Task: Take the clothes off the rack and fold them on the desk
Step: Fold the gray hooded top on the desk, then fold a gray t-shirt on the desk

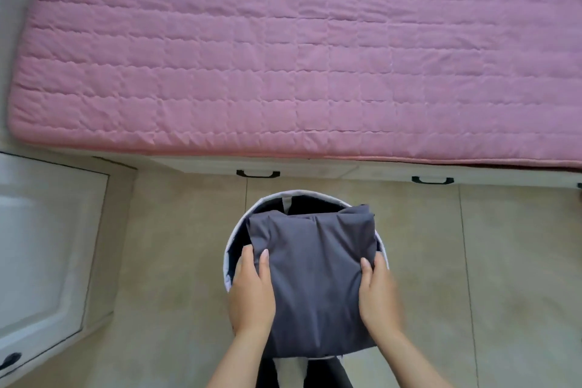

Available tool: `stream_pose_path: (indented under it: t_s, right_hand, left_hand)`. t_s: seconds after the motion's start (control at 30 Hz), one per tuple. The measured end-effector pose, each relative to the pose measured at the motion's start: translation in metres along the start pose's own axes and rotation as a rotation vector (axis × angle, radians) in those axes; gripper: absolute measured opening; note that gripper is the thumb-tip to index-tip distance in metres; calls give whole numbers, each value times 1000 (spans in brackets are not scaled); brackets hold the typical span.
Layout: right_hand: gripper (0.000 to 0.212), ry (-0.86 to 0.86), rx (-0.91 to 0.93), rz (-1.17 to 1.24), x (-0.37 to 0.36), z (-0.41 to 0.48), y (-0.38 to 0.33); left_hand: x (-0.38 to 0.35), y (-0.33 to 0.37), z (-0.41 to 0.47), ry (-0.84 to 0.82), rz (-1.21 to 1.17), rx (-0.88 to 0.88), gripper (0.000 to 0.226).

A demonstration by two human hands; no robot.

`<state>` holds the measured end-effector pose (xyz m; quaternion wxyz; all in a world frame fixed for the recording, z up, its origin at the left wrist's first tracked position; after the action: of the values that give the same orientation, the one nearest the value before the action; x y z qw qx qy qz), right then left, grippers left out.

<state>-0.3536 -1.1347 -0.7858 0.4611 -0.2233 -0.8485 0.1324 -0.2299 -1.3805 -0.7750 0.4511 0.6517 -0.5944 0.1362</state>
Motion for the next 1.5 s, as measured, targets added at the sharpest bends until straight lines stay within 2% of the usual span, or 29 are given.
stream_pose_path:
  t_s: [0.13, 0.37, 0.57, 0.77, 0.87, 0.97, 1.03, 1.1, 1.33, 1.5]
  right_hand:
    - [19, 68, -27, -160, -41, 37, 18]
    - [31, 61, -92, -190, -114, 98, 70]
    - [30, -50, -145, -146, -164, 130, 100]
    - [39, -76, -225, -55, -160, 125, 99]
    - [46, -105, -150, -93, -137, 98, 81]
    - [40, -151, -37, -47, -97, 60, 45]
    - [32, -115, 51, -34, -49, 38, 14]
    - [27, -62, 117, -7, -1, 27, -18]
    - [20, 317, 355, 125, 275, -16, -153]
    - [18, 499, 395, 167, 453, -85, -208]
  left_hand:
    - [-47, -13, 45, 13, 41, -45, 33]
    - [-122, -57, 115, 6, 177, -68, 43]
    - [-161, -100, 156, -91, 195, 115, 37]
    - [-158, -100, 151, -162, 189, 125, 37]
    - [-133, -85, 123, -198, 273, 56, 39]
    - [-95, -54, 85, -237, 362, -25, 24]
    - [-64, -18, 57, -257, 388, -70, 12]
    - [-35, 26, 34, -247, 417, -128, 12]
    - [96, 281, -76, -126, 284, -550, 12]
    - [186, 444, -182, -111, 128, -800, 16]
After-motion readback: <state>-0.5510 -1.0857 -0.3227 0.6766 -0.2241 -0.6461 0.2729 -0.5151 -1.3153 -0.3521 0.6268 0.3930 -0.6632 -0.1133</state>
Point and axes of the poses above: each hand's wrist, its own z-axis towards the middle knuckle, its own x-axis out of the back of the hand, y = z × x, the point moved 10 cm from there along z, towards the middle knuckle, and after that the axes turned 4 degrees about x, right-handed, at the moved point
